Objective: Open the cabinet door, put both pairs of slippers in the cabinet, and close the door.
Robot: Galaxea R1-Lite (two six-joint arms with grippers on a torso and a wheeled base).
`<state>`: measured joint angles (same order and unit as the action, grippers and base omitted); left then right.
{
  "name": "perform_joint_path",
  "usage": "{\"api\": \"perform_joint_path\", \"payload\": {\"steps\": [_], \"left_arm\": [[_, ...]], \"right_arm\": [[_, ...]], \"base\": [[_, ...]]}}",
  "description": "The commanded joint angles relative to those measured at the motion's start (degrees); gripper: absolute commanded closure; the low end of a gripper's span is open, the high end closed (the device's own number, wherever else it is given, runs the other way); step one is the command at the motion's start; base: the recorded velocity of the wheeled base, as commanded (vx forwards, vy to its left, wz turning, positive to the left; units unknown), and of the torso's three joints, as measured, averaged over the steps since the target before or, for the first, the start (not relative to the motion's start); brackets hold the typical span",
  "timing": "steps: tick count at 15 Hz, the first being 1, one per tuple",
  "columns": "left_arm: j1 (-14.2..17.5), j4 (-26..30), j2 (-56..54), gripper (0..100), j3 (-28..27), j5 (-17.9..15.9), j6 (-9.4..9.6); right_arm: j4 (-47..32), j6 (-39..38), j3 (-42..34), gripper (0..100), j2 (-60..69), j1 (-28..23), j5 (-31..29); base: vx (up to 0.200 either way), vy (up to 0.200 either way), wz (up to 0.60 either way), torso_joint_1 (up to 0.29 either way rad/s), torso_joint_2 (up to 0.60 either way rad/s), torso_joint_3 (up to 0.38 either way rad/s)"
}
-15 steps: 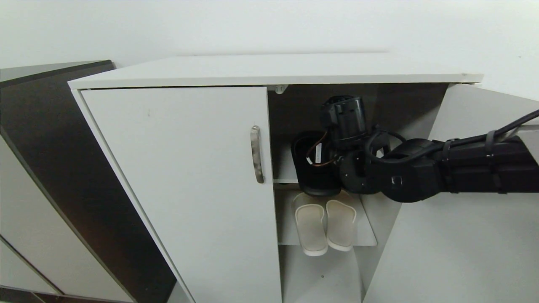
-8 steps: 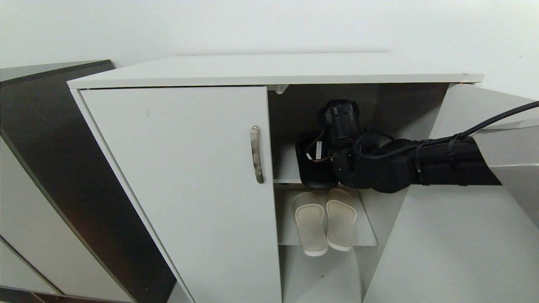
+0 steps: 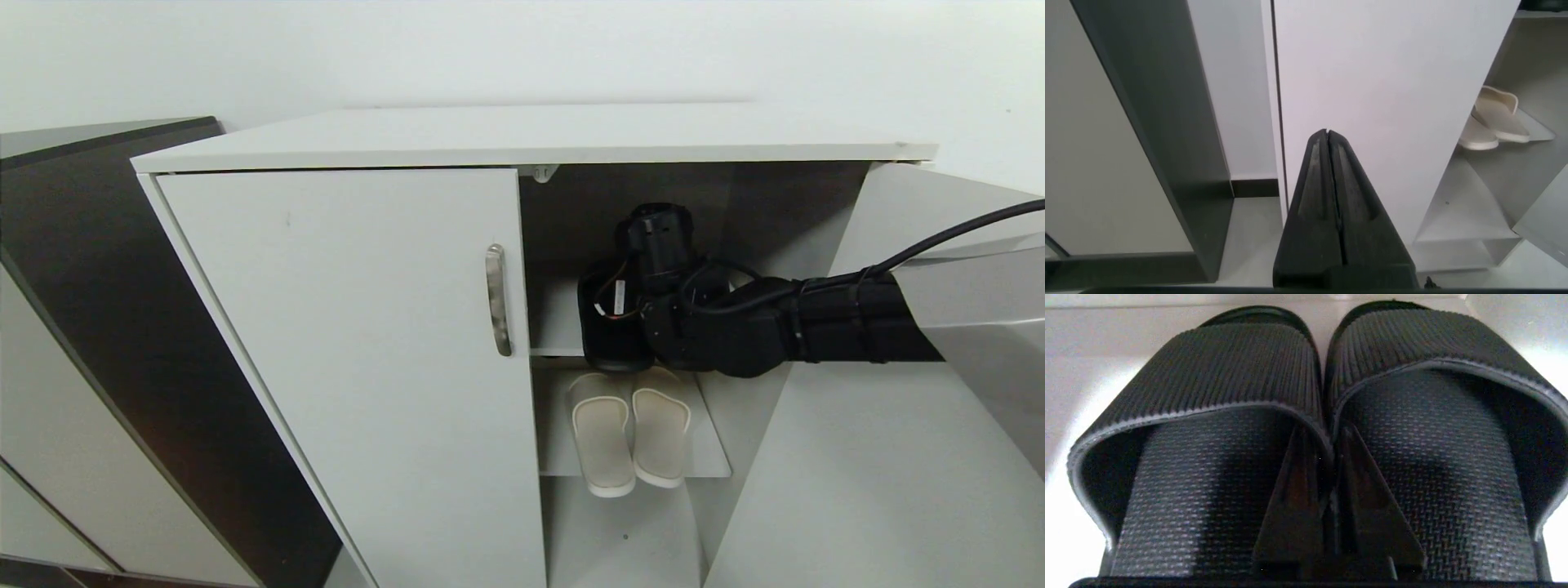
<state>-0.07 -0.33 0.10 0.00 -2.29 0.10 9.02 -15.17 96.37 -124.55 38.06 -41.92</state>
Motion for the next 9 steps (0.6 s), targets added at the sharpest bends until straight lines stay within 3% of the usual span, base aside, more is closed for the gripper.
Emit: {"api": "perform_joint_path", "payload": {"steps": [1,3,4,9], "left_arm": [[0.0,0.0,0.0,100,0.0,0.0,-0.01],[0.1,0.0,0.0,100,0.0,0.0,-0.01],[0.0,0.1,0.0,100,0.0,0.0,-0.01],[0.1,0.0,0.0,100,0.0,0.0,-0.1]], "right_arm": [[-0.1,-0.1,0.0,100,-0.3,-0.1,0.0],[-0.1,-0.2,-0.2,100,-0.3,0.0,-0.1],[-0.1,-0.2,-0.2,0,-0.3,-0.2,-0.1],[0.0,-0.2,-4.2,0,3.0,0.2,-0.3]], "base": [[0.0,0.0,0.0,0.0,0.0,0.0],[0.0,0.0,0.0,0.0,0.0,0.0],[0.0,0.0,0.0,0.0,0.0,0.0],[0.0,0.0,0.0,0.0,0.0,0.0]]}}
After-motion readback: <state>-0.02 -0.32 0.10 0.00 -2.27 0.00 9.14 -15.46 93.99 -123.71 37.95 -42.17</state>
